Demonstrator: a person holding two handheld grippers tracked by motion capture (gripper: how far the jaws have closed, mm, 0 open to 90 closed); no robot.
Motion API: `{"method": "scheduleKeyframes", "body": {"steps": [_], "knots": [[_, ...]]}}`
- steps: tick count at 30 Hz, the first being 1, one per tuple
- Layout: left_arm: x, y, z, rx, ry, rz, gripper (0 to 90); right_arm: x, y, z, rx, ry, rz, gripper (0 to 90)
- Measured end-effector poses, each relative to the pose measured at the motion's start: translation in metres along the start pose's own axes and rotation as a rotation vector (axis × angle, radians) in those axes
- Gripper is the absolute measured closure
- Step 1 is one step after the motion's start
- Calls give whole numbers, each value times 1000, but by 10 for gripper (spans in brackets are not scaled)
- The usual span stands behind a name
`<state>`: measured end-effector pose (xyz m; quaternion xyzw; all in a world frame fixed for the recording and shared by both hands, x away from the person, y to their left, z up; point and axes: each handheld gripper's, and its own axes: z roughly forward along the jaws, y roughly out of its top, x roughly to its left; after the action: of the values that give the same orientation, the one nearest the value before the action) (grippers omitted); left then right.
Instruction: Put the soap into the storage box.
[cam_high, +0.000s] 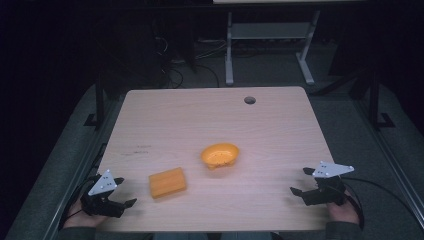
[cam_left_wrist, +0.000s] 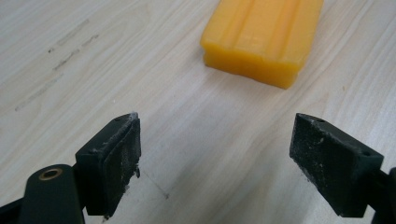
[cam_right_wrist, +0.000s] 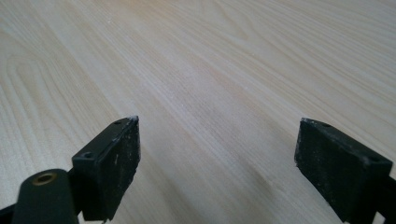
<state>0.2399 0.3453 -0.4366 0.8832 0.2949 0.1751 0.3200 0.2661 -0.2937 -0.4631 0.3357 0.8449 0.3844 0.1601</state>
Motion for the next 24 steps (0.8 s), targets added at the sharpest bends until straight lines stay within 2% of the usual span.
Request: {"method": "scheduleKeyframes", "body": {"steps": [8, 10, 17, 24], "knots": [[-2, 5, 2, 15, -14, 29, 159, 2, 1, 0, -4, 1, 5, 137], [-3, 8, 3, 22, -17, 37, 159, 3, 2, 0, 2, -4, -8, 137], [-6, 16, 3, 12, -21, 56, 159, 5, 4, 1, 3, 0, -15, 137], [-12, 27, 7, 28, -33, 99, 159, 5, 4, 0, 4, -1, -14, 137]]}}
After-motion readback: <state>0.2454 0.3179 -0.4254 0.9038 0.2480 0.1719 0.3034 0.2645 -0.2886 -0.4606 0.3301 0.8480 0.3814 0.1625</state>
